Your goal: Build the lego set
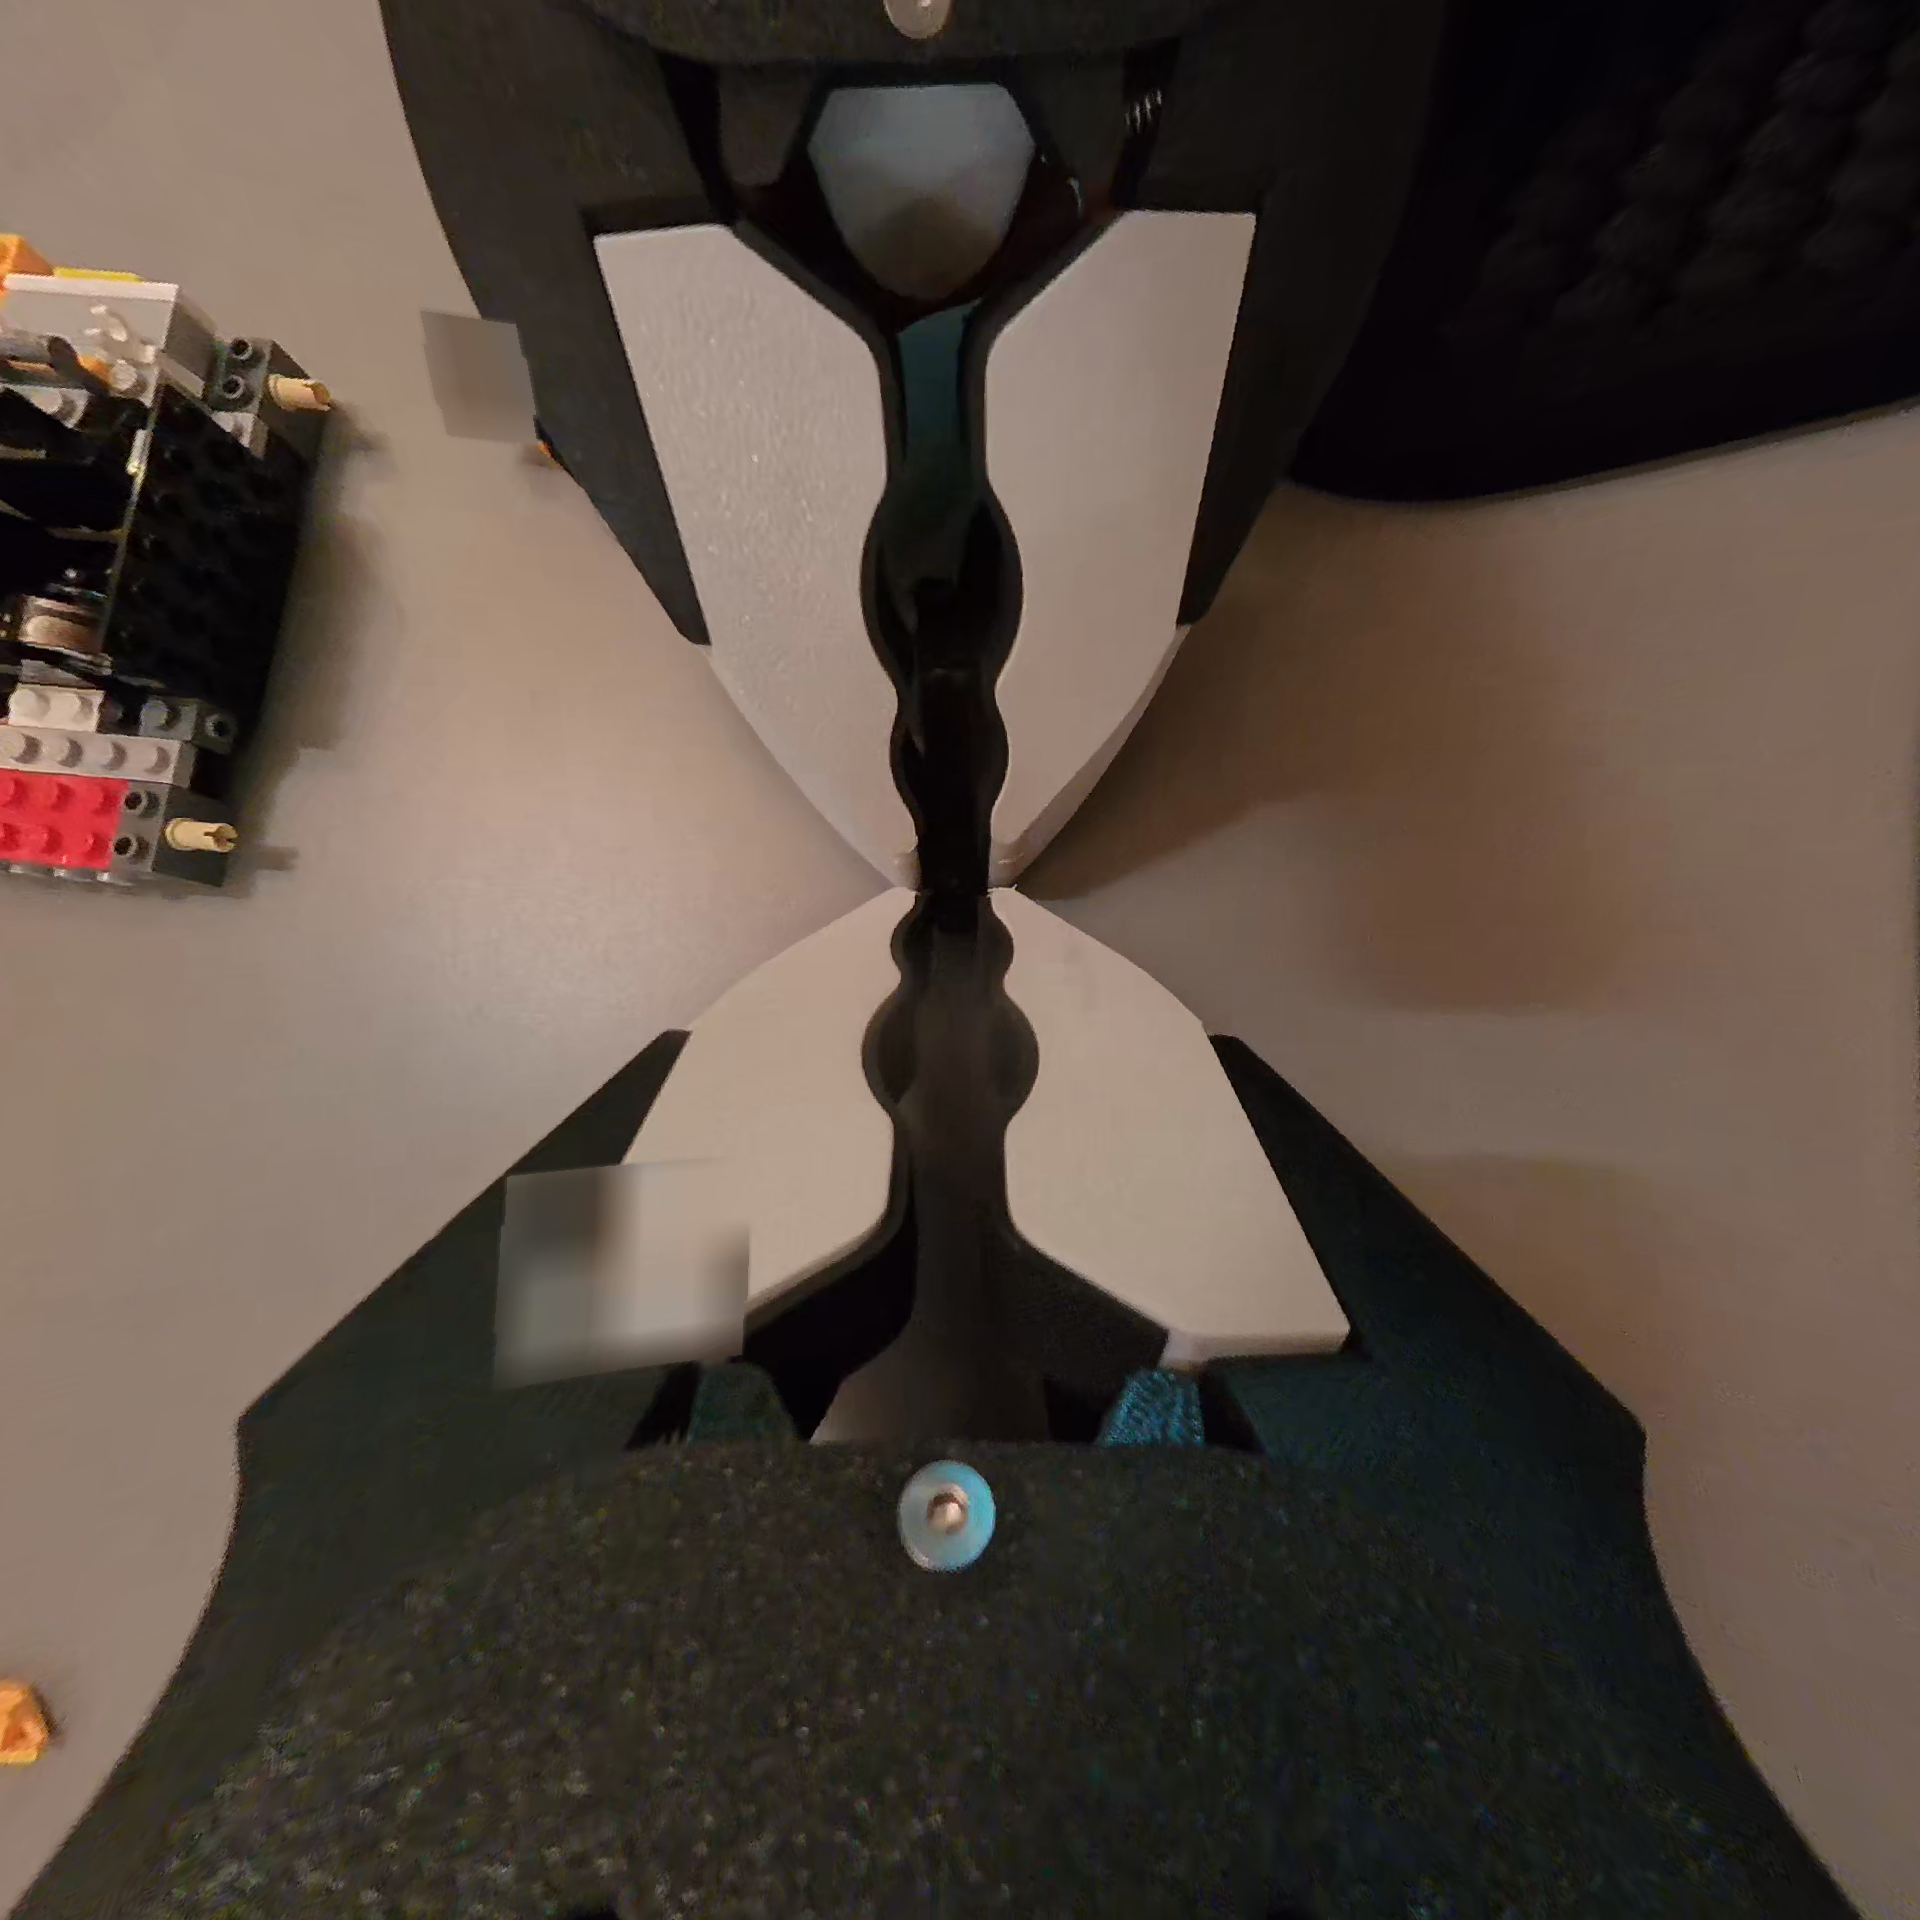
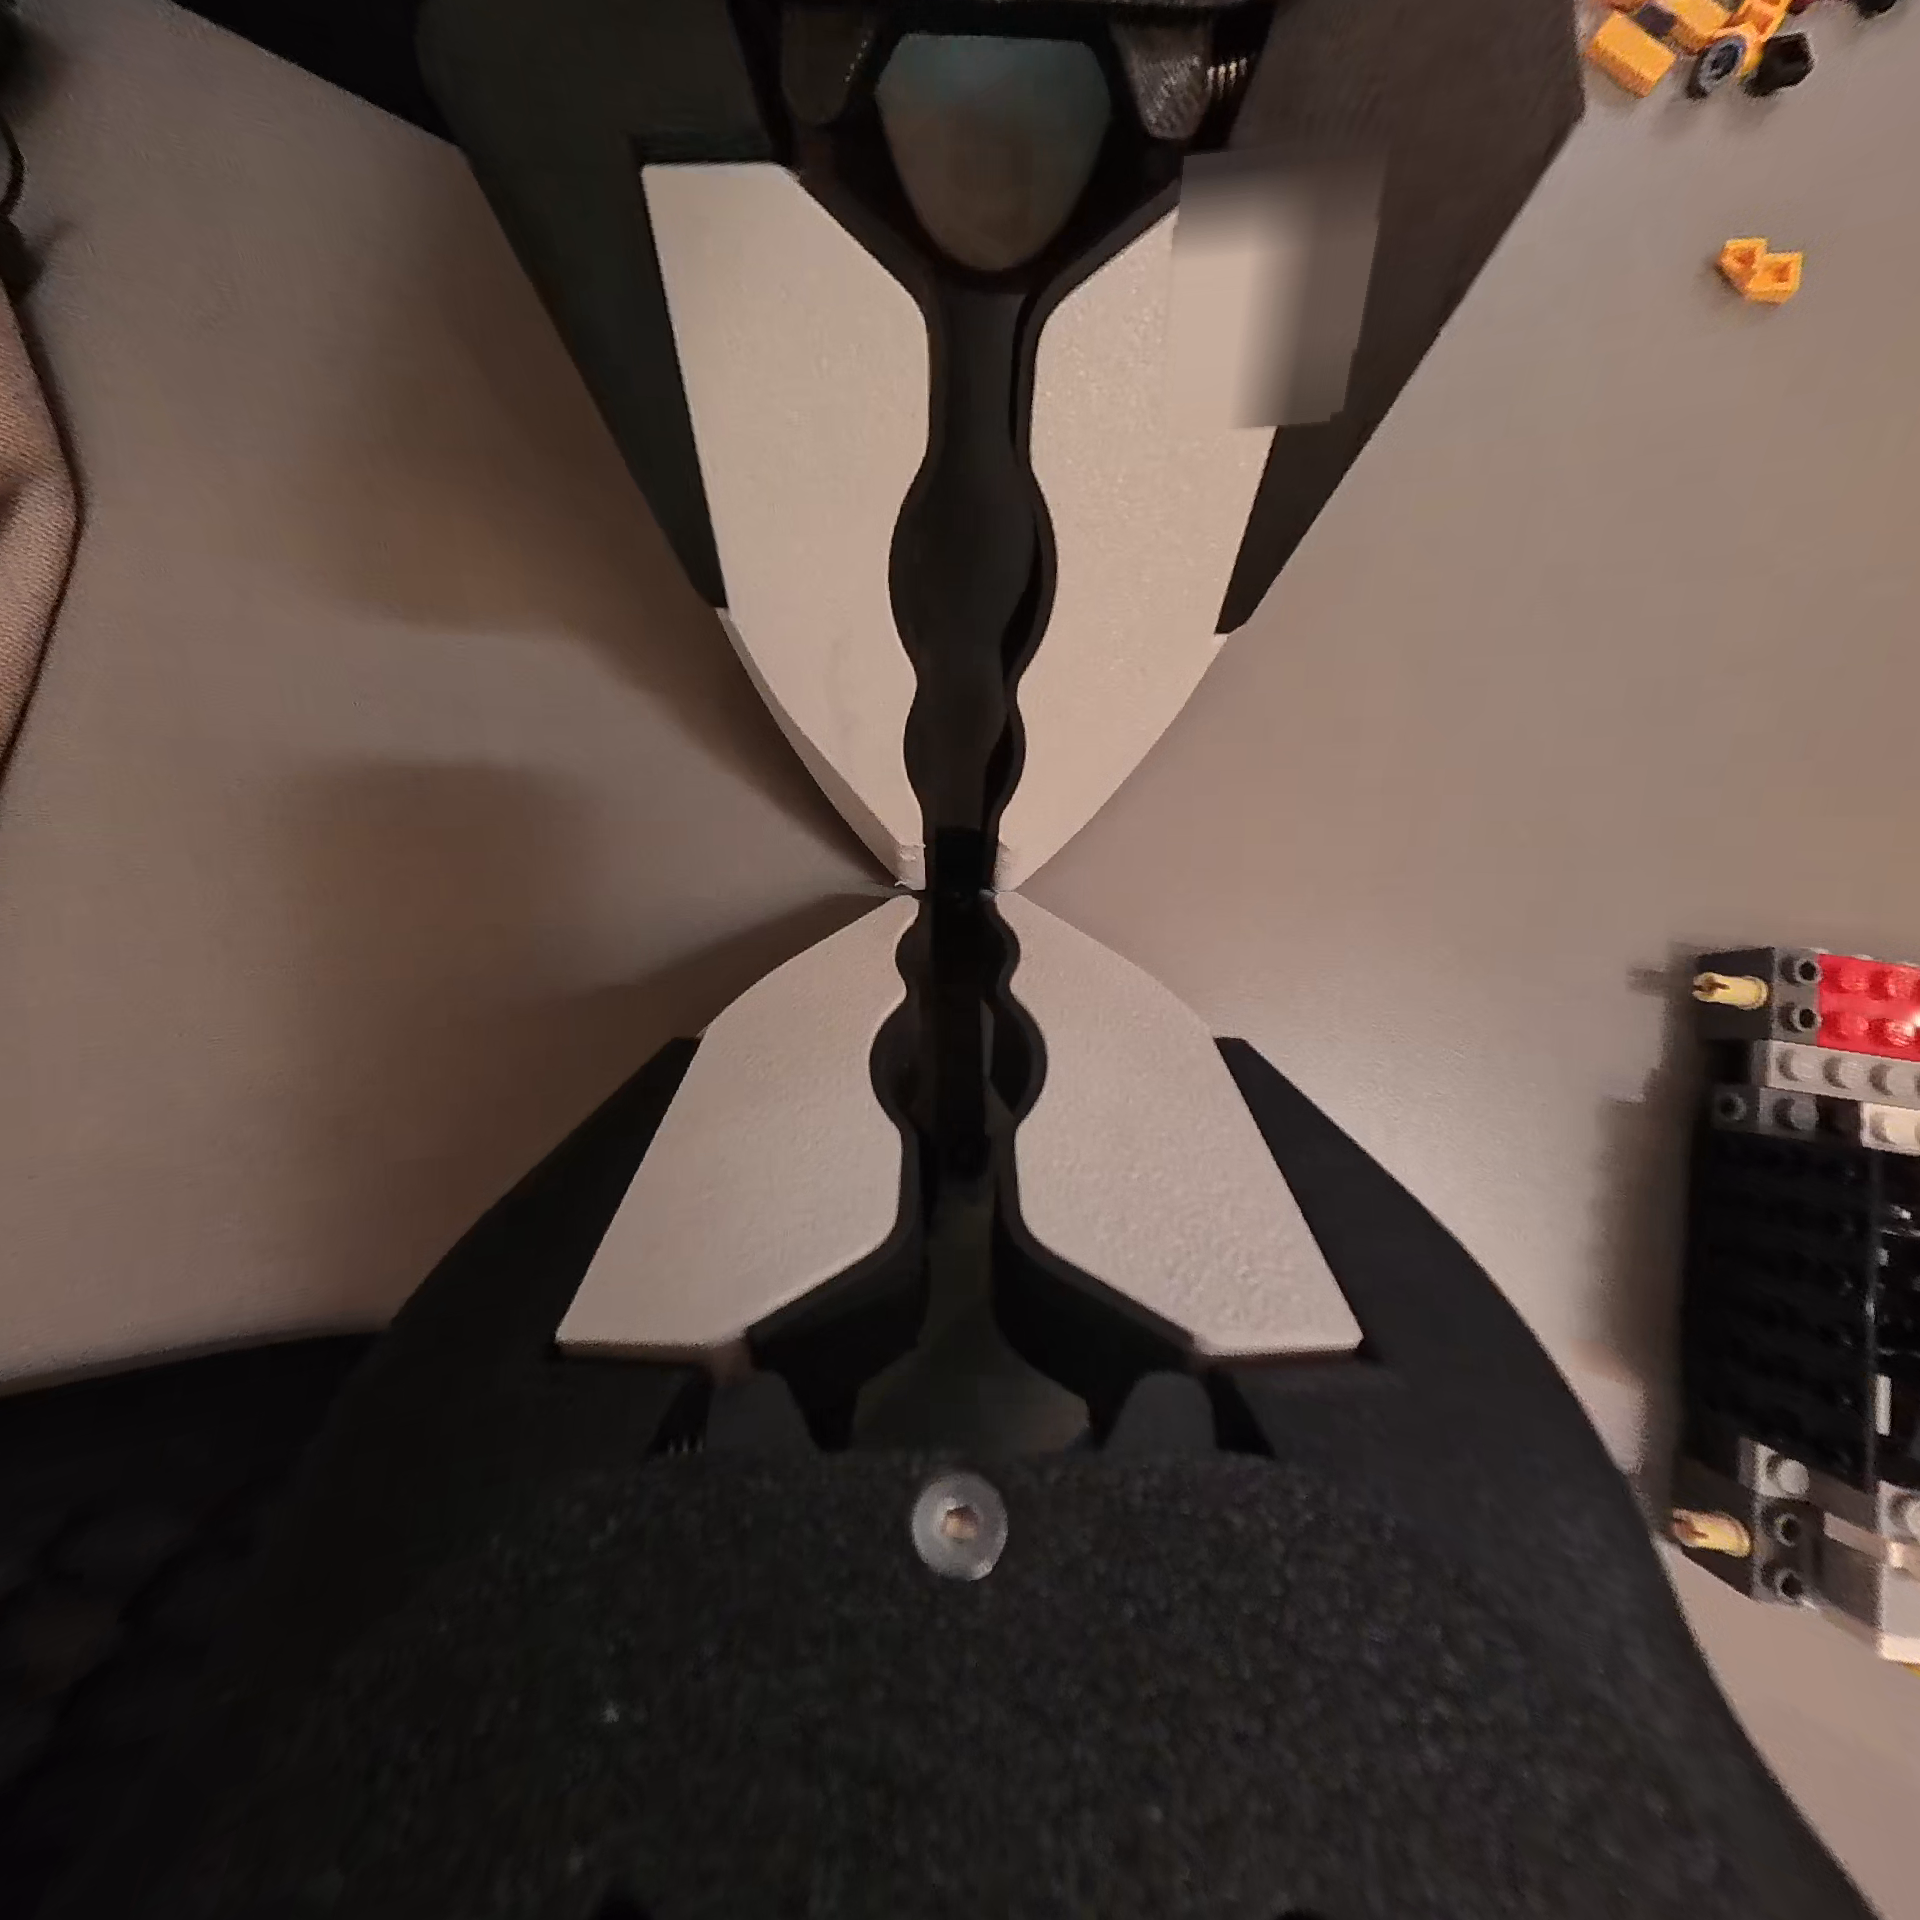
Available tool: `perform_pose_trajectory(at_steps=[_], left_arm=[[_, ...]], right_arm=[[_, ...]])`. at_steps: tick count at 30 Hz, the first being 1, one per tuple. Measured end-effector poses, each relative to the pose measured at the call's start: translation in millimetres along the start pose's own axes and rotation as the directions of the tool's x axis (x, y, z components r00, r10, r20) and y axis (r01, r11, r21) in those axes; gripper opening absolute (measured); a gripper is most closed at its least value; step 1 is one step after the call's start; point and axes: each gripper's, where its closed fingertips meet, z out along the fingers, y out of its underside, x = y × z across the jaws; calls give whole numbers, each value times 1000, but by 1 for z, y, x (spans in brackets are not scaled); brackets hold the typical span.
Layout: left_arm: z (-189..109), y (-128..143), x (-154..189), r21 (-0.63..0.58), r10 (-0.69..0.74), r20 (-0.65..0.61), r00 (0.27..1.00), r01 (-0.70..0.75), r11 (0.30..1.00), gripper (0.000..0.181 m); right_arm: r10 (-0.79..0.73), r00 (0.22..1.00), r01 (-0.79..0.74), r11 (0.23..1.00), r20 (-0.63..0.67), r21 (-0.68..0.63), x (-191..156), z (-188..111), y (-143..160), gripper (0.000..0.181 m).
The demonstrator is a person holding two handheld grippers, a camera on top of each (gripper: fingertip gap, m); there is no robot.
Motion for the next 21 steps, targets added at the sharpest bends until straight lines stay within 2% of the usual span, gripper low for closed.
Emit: perform_pose_trajectory(at_steps=[1,7,10,15,18,21], left_arm=[[0,0,-1,1,2,7,1000,-2,1000,8],[-4,-5,-2,67,-32,-9,999,32,997,18],[-15,-17,-5,182,-141,-74,987,152,971,19],[-42,-43,-22,389,-385,-264,885,462,797,25],[-50,-55,-29,450,-456,-335,824,565,691,28],[-55,-67,-32,489,-498,-392,773,634,599,30]], right_arm=[[7,1000,-7,1000,-2,12,1,0,0,8],[33,999,-29,996,-36,89,4,-5,-1,8],[34,996,-22,989,-78,146,6,-14,-6,8],[76,958,8,956,-276,293,24,-45,-25,7],[126,919,28,924,-374,381,32,-63,-36,7],[133,878,66,918,-460,391,36,-71,-43,8]])
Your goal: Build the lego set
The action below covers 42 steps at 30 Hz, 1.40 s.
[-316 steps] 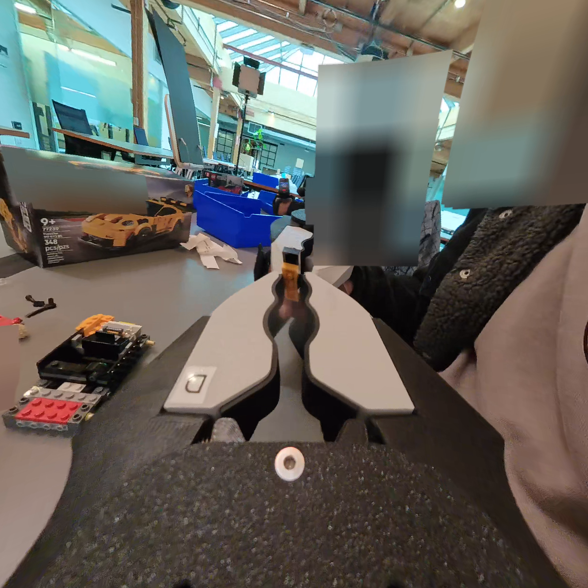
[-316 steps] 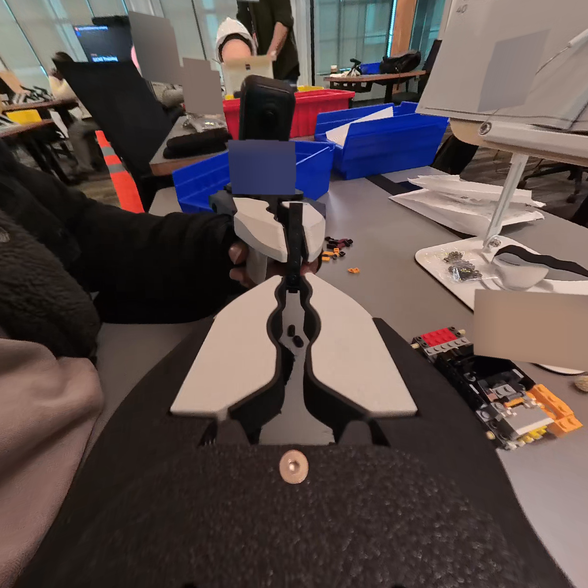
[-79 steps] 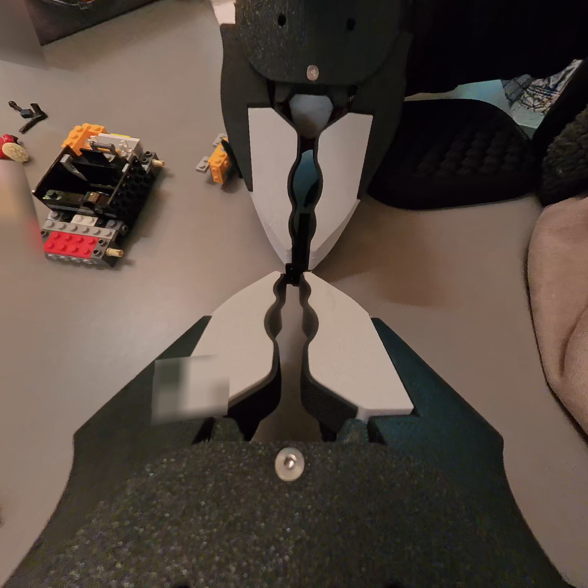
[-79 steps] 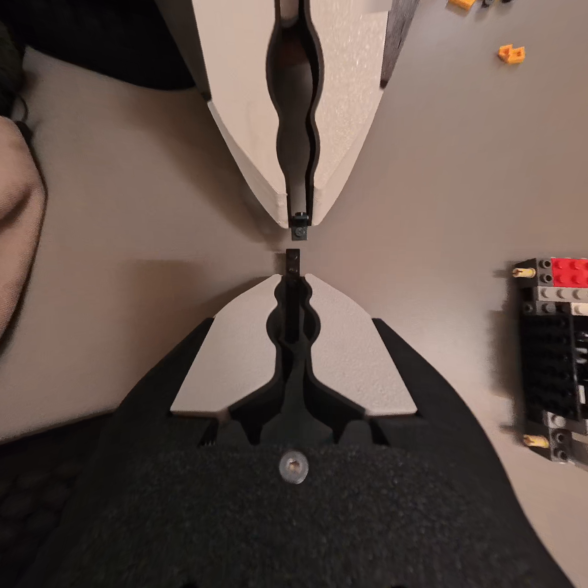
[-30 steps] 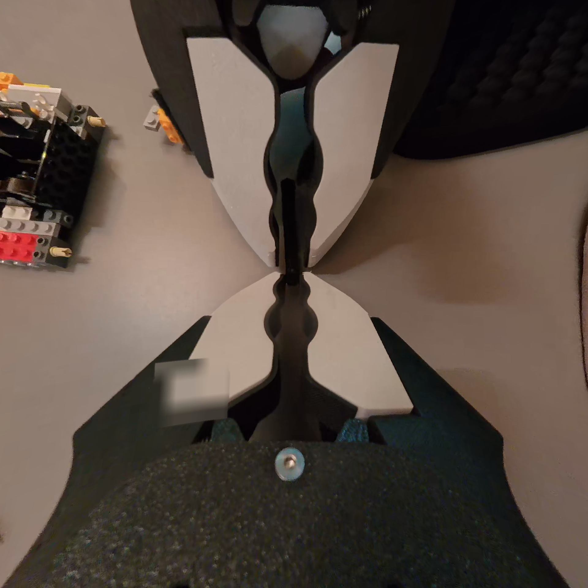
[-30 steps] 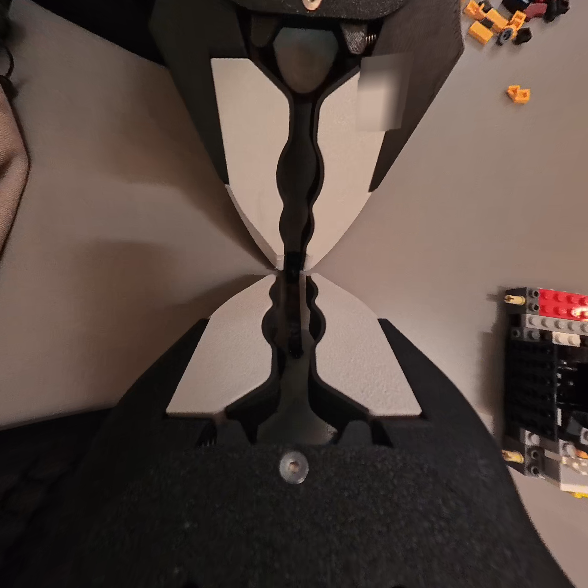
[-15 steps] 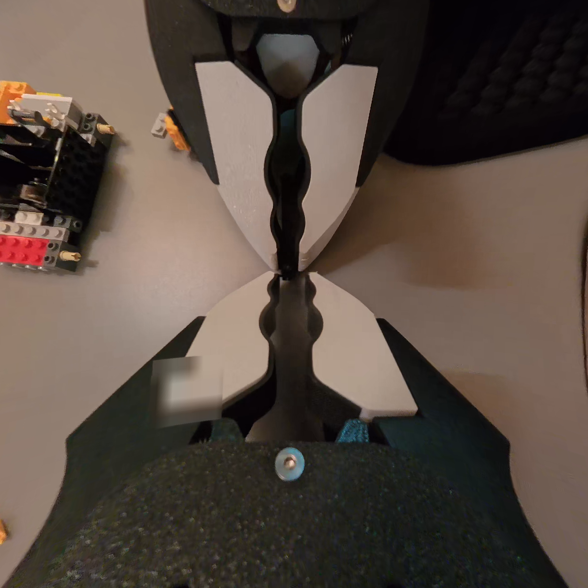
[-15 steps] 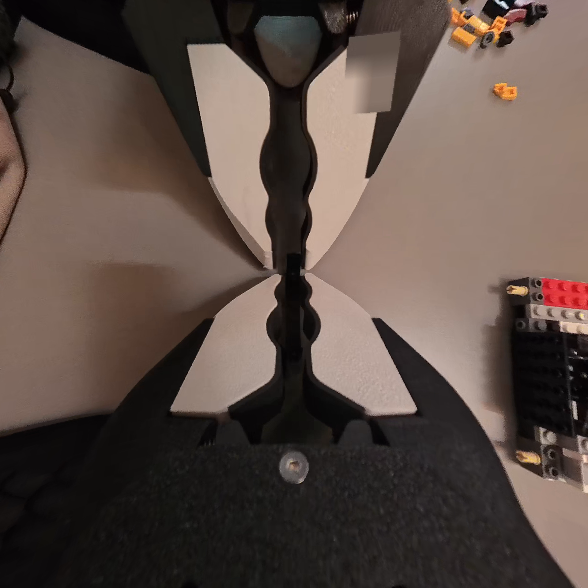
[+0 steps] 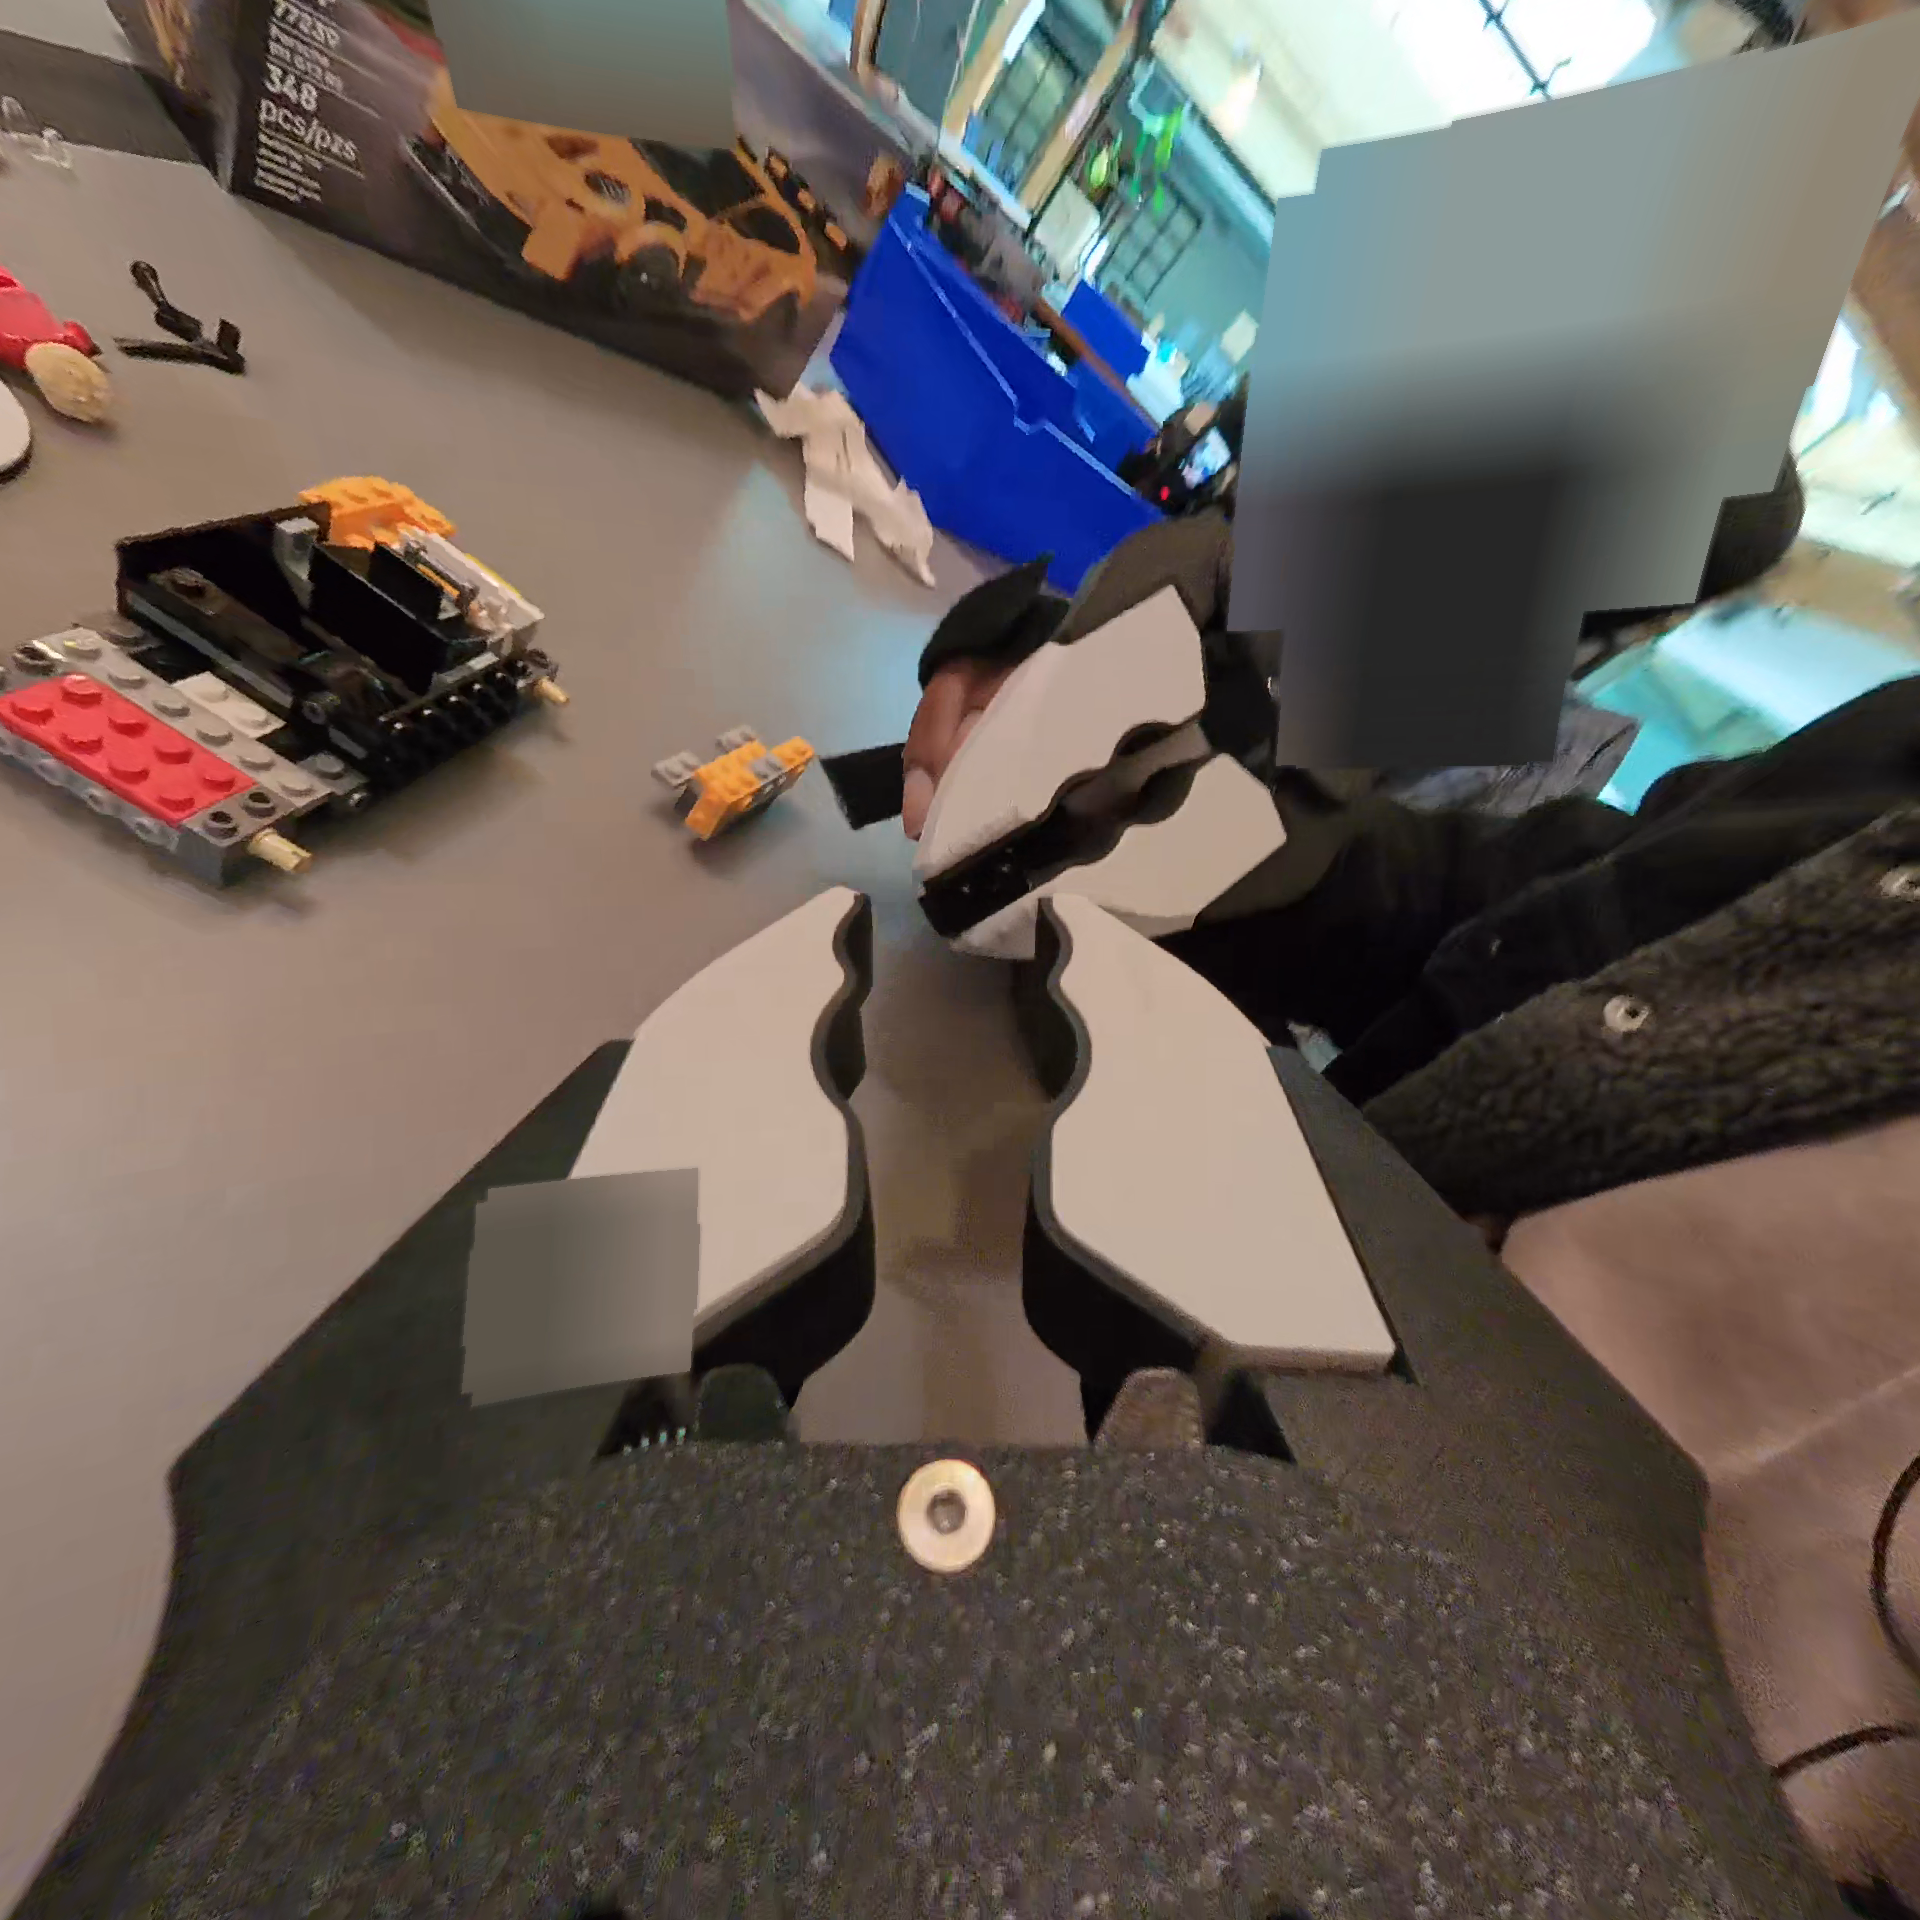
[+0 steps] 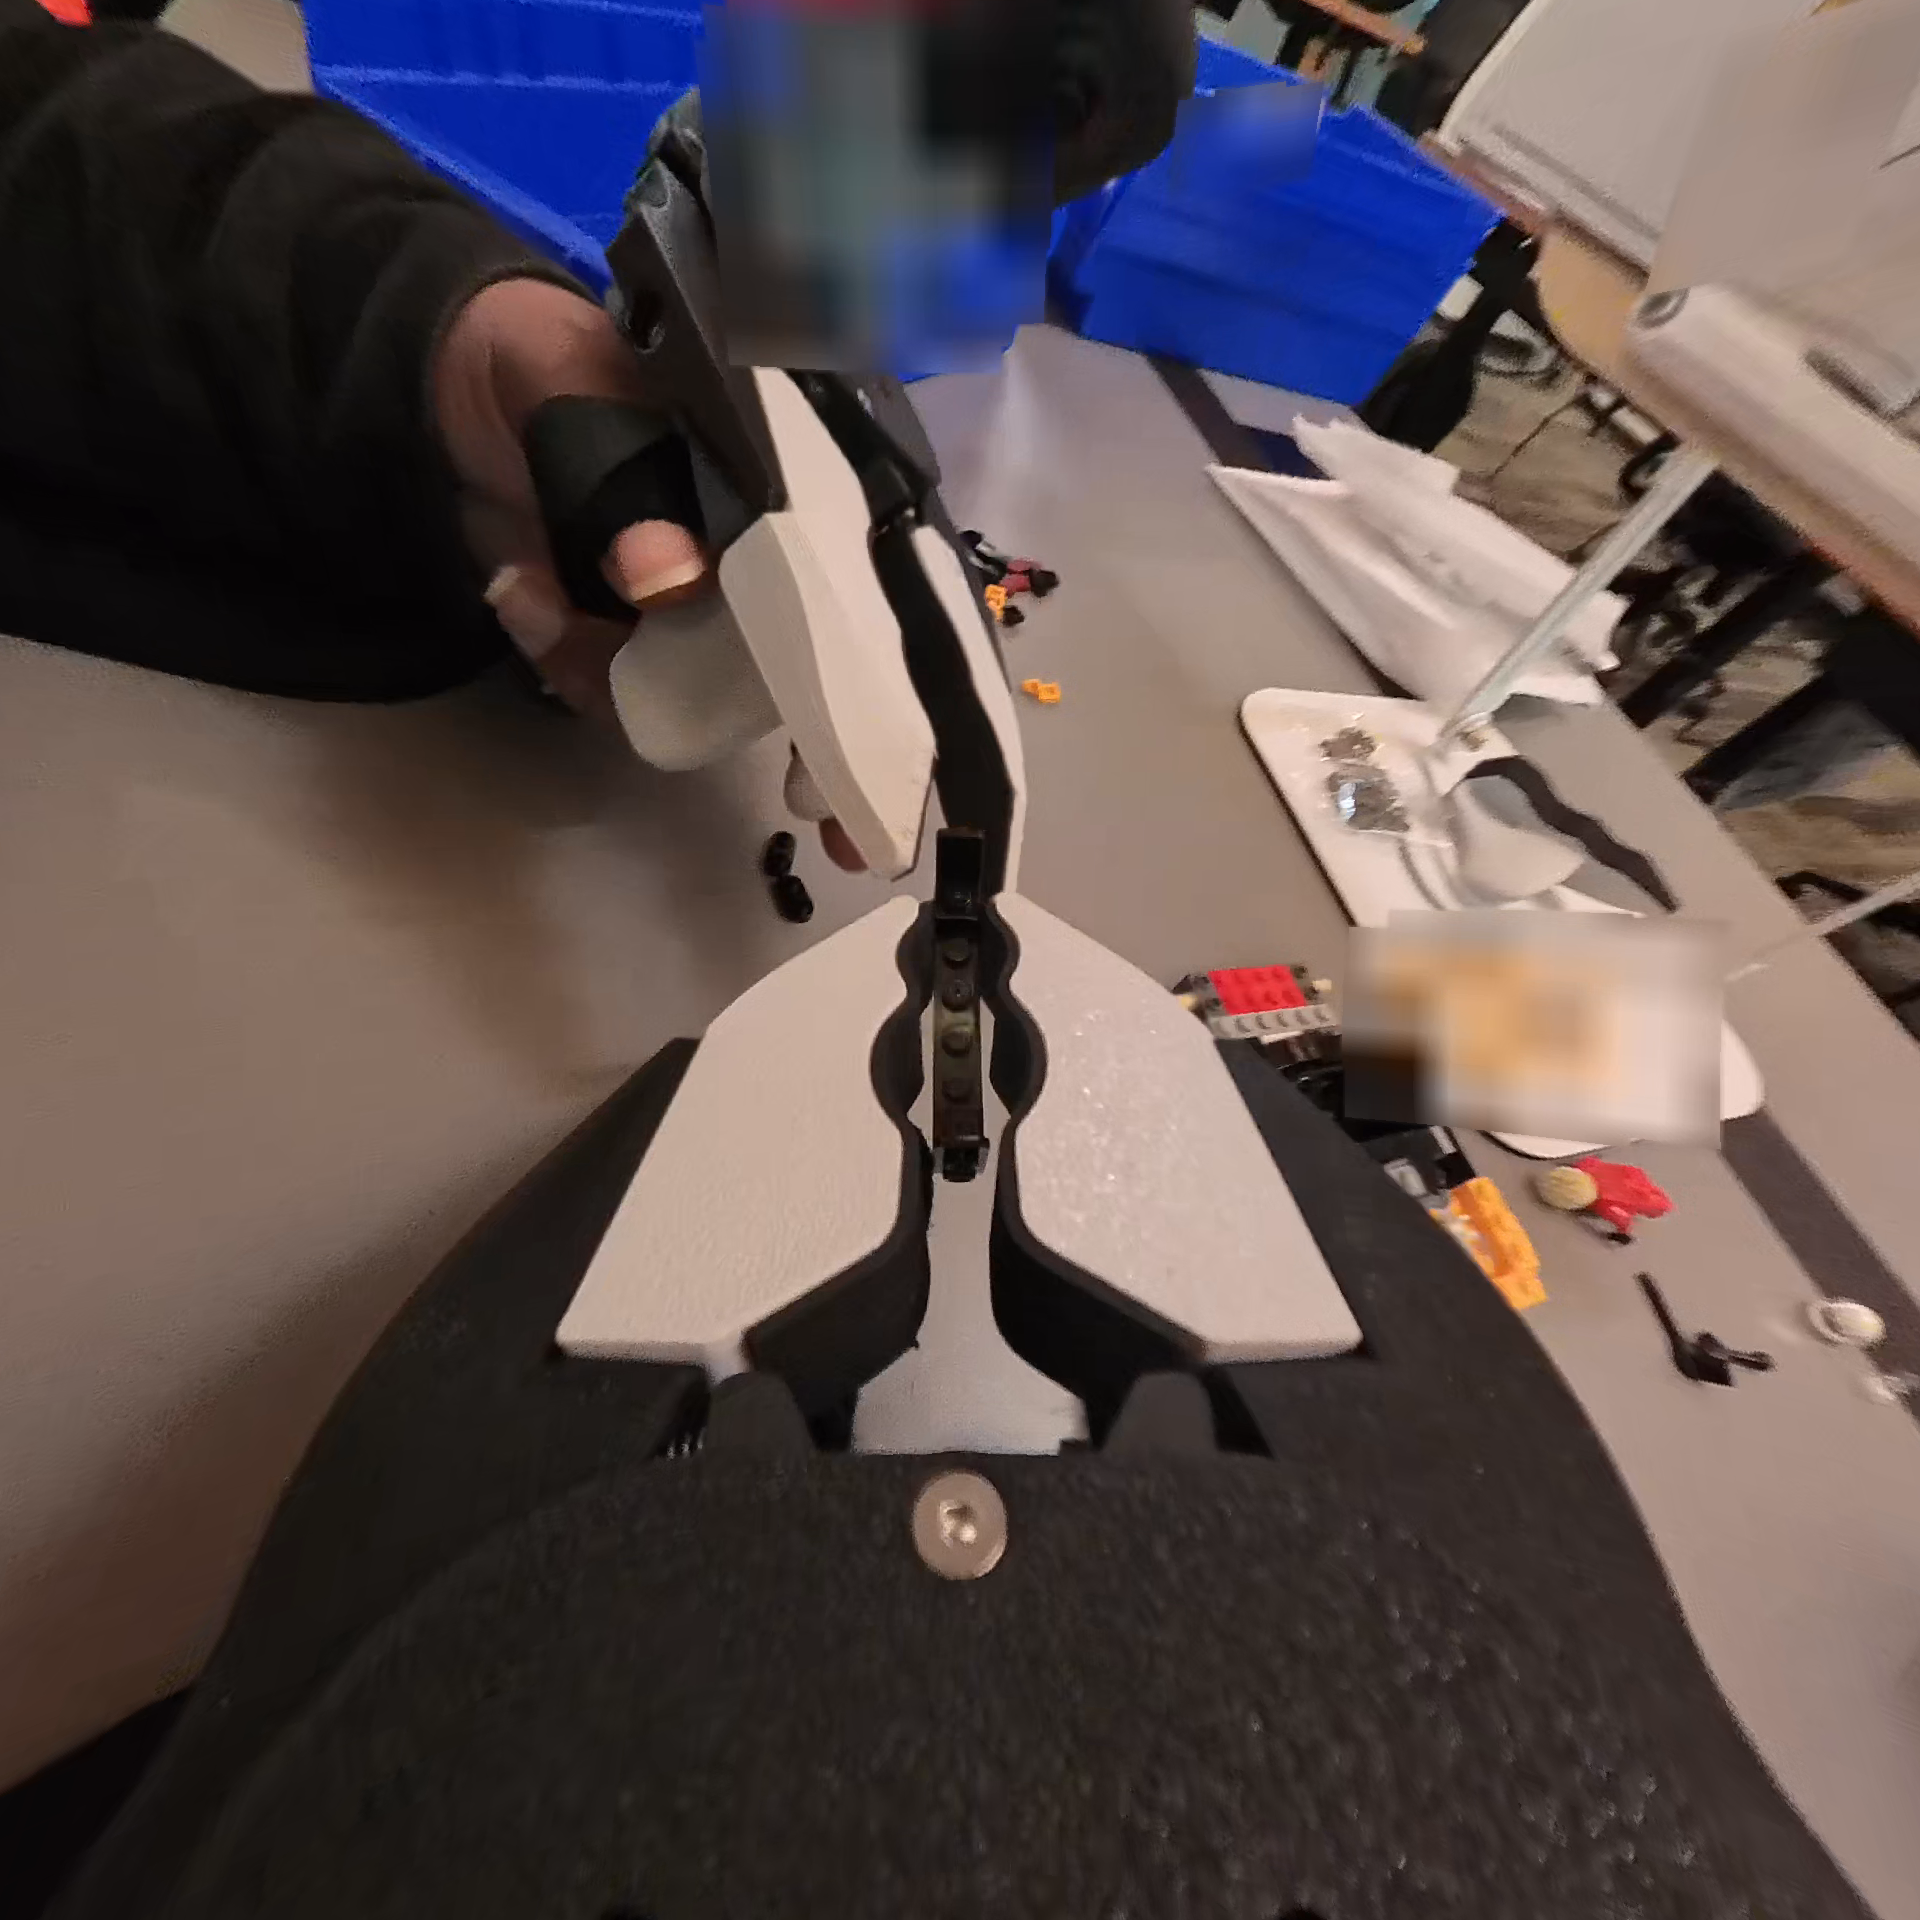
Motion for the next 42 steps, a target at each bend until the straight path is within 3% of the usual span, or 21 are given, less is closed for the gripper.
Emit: perform_pose_trajectory(at_steps=[8,18,30,42], left_arm=[[3,-3,15,27,-152,-144,978,157,987,33],[2,-1,25,22,-55,-148,987,59,998,24],[0,-15,39,131,141,-90,986,-128,983,22],[1,-17,37,163,152,-84,985,-137,977,22]], right_arm=[[-235,965,235,972,-117,-20,-1,-3,-9,7],[-473,853,485,874,-218,2,-6,-7,-19,7],[-551,750,600,800,-366,26,-1,-18,-39,7],[-503,786,552,833,-359,42,2,-18,-39,9]])
